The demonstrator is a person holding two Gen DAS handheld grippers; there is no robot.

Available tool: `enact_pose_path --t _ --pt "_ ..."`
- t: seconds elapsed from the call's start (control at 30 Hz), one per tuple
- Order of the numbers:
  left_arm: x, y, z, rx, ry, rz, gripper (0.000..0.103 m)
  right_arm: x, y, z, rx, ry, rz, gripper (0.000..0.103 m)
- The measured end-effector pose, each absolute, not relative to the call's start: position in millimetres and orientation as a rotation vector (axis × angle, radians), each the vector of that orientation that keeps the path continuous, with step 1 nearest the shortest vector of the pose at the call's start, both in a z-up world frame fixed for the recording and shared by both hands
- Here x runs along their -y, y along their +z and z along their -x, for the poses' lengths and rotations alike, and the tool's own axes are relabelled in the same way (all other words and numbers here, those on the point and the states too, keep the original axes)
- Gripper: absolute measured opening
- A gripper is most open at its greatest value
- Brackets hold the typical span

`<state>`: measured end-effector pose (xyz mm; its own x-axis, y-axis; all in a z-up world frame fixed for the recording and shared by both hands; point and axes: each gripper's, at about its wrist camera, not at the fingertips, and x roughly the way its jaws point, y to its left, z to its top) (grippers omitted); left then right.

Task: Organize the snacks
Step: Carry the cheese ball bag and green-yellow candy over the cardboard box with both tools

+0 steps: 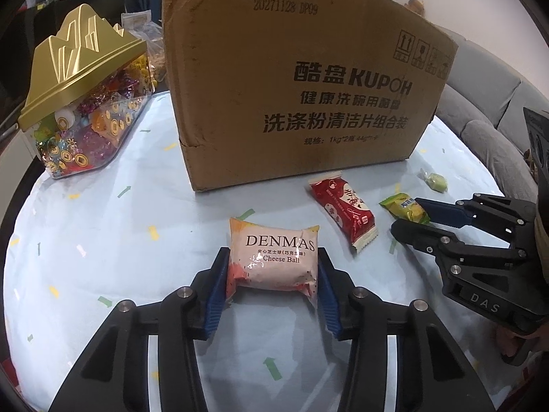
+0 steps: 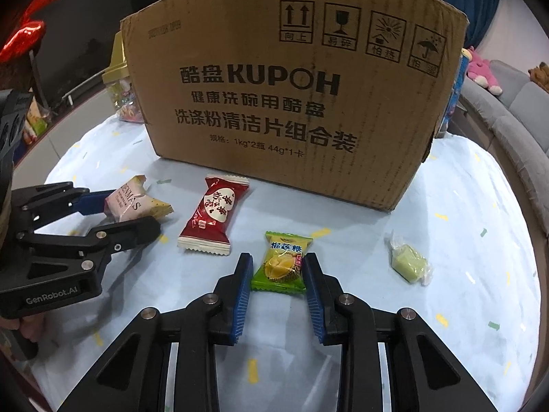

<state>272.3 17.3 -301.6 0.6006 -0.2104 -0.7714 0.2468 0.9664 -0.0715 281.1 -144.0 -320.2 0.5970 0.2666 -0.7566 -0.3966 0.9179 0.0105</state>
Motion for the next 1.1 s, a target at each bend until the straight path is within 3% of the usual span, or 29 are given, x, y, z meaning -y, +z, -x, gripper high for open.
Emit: enact_pose_path --t 0.5,1.1 --pt "-12 -280 -266 -0.817 -0.269 -0.04 0.046 149 -302 -273 -0.804 0.382 0.141 0.031" --pt "-12 -215 -246 -0.653 -0.248 -0.015 0.046 154 -232 -245 -0.655 0.342 0.162 0.031"
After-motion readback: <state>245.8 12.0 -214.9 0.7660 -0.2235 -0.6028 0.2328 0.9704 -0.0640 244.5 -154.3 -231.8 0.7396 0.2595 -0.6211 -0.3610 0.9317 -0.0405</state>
